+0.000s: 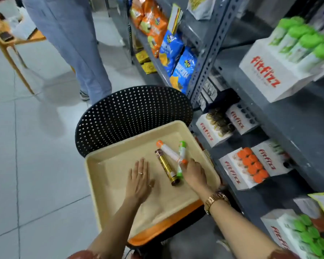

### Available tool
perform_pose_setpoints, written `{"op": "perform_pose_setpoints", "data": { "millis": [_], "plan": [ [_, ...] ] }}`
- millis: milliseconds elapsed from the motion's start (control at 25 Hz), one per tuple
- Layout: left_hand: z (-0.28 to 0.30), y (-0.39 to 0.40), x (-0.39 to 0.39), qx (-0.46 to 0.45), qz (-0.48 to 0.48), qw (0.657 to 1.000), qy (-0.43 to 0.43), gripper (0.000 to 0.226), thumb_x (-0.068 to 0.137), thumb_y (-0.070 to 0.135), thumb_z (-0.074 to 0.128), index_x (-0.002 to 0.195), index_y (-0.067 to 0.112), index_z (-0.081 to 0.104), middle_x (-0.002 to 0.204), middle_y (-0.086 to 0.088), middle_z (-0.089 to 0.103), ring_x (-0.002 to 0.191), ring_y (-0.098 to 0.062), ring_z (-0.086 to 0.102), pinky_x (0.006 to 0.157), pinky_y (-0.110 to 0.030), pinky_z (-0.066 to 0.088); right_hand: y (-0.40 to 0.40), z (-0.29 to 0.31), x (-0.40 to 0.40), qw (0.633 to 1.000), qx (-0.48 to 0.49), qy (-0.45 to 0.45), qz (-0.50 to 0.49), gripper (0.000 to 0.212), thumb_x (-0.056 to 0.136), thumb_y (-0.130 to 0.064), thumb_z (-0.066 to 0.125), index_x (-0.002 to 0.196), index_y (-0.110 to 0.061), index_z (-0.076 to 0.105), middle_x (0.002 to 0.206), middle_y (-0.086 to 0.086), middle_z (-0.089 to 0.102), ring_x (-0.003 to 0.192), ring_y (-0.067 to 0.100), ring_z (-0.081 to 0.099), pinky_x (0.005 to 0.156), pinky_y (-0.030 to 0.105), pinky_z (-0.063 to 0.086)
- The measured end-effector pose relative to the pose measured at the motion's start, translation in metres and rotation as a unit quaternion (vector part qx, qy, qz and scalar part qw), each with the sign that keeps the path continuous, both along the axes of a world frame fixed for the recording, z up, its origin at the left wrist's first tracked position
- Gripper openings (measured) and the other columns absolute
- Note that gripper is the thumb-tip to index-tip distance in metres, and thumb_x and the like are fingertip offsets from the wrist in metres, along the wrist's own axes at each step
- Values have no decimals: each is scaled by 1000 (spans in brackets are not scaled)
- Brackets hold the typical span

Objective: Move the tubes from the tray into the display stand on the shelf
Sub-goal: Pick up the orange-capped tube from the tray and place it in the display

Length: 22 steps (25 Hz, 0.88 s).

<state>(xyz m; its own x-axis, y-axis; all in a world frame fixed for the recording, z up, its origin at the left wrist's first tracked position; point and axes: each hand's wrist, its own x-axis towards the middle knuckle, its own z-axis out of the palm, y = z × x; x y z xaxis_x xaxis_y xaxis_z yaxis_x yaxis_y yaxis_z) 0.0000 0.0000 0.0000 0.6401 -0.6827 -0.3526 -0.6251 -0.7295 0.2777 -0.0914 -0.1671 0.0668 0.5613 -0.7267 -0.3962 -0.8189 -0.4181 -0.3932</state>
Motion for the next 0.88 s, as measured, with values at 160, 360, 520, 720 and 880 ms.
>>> {"op": "perform_pose_setpoints", "data": {
  "millis": [160,360,520,720,880],
  "plan": [
    [-13,-4,-3,62,8,997,48,80,93,56,27,144,11,-15,155,-9,-19,143,-28,-14,116,-48,0,-8,-11,8,996,55,-12,-70,41,96,-36,44,106,1,58,106,20,67,82,26,60,58,27,42],
    [-20,-6,-2,97,7,994,59,81,92,61,24,143,13,-18,155,-5,-22,142,-25,-18,117,-47,-4,-12,-23,16,985,83,-41,-148,35,94,-26,51,105,5,62,106,23,68,95,36,65,78,41,54],
    [-21,-8,-3,95,11,994,59,82,92,60,25,143,13,-18,155,-6,-22,142,-26,-18,117,-48,-3,-5,-16,18,989,104,-37,-99,56,78,-39,71,115,-2,54,109,15,65,97,29,64,70,29,51],
    [-24,-6,-2,83,13,995,58,83,91,61,27,143,12,-16,155,-6,-20,142,-26,-17,117,-48,-3,11,-22,19,990,-66,-7,124,44,84,-35,62,116,-8,50,115,14,57,102,29,58,75,33,48],
    [-29,-4,-2,68,18,996,63,83,91,62,26,143,14,-18,155,-5,-22,142,-25,-20,116,-49,-7,18,-31,23,988,-73,37,131,36,91,-36,50,109,-7,59,111,14,60,100,29,60,77,36,48]
  ]
}}
